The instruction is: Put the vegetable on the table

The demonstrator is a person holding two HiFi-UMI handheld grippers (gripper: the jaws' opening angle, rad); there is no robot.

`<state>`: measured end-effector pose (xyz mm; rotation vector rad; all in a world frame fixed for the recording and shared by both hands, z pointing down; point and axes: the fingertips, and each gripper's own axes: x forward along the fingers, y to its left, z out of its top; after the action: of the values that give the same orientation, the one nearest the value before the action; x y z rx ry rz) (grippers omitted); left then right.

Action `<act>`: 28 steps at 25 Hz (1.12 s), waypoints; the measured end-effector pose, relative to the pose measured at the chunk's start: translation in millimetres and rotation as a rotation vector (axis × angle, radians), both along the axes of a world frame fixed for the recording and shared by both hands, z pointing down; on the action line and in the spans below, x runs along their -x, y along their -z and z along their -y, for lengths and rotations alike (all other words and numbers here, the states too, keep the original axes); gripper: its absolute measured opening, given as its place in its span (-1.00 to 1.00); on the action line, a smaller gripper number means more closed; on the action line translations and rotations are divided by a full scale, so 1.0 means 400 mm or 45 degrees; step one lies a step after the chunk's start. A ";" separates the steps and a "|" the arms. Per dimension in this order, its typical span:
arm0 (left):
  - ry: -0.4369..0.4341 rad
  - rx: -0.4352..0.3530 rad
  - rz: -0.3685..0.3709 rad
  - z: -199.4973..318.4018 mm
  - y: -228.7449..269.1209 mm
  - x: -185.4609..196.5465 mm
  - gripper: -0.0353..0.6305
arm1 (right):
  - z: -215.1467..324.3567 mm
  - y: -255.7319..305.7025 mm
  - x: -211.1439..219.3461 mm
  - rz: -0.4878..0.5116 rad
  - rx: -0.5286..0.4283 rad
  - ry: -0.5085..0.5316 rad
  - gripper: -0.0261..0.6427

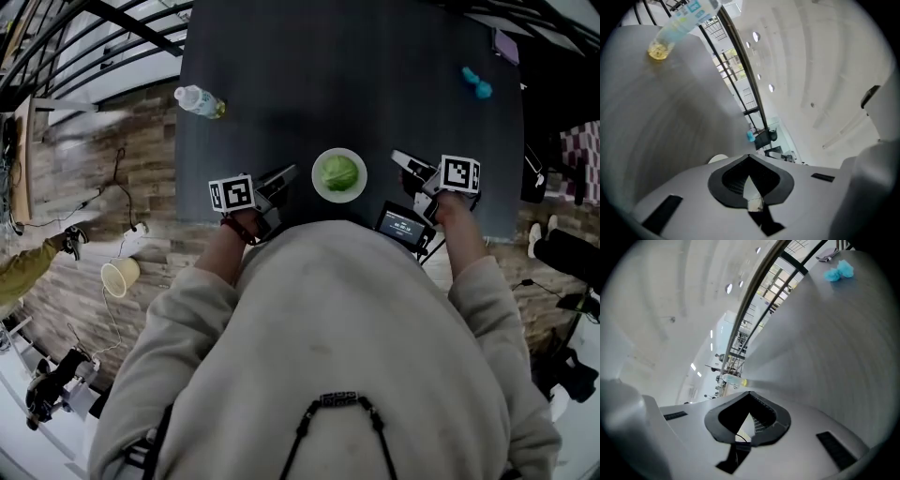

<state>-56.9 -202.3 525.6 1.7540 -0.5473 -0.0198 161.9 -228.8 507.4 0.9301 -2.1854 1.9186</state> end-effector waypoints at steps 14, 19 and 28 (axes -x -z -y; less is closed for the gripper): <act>-0.684 -1.070 -0.279 -0.116 0.606 -0.212 -0.88 | -0.130 0.590 0.133 0.273 -0.906 0.395 -0.88; -0.621 -1.213 -0.327 -0.112 0.713 -0.214 -0.88 | -0.171 0.573 0.157 0.010 -1.021 0.599 -0.88; -0.646 -1.218 -0.321 -0.134 0.705 -0.196 -0.88 | -0.203 0.577 0.202 -0.001 -1.027 0.660 -0.88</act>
<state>21.7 -148.8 243.7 2.7259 0.1619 -0.1660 81.0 -147.7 276.5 0.3267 -2.8569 0.8037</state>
